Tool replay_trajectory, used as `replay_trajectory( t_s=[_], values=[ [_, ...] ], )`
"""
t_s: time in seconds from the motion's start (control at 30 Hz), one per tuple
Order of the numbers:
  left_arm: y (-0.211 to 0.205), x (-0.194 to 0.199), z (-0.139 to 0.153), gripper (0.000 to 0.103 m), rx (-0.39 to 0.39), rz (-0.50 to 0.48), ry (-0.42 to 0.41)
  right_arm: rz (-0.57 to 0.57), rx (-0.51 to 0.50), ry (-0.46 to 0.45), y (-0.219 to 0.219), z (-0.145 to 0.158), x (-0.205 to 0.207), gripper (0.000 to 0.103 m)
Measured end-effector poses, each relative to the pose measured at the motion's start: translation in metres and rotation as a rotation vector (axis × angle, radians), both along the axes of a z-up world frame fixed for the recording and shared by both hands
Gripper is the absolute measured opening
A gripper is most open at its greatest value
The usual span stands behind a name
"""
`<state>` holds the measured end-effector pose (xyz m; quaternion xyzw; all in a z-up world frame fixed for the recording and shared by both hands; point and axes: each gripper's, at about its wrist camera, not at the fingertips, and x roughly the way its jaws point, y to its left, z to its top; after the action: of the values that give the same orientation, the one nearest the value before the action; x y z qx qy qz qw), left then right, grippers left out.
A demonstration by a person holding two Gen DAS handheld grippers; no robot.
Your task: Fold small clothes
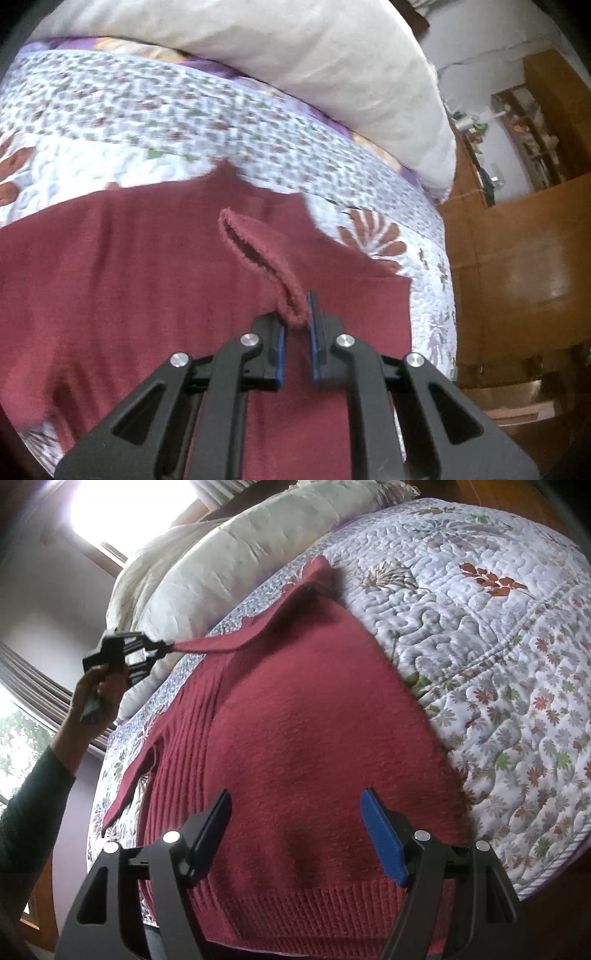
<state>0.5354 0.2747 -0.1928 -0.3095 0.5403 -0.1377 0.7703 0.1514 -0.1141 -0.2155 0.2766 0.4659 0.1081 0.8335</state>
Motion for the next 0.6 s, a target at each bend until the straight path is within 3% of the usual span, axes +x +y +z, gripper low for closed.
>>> replay_trajectory(
  t_s=[0.33,0.6],
  values=[
    [0.078,-0.028,-0.035,0.008,-0.002,0.101,0.044,0.027,-0.013,0.01,0.014,0.0,0.009,0.073],
    [0.099,-0.041,-0.077,0.008,0.005,0.13,0.108,0.043,-0.019,0.015,0.026,0.001,0.015,0.073]
  ],
)
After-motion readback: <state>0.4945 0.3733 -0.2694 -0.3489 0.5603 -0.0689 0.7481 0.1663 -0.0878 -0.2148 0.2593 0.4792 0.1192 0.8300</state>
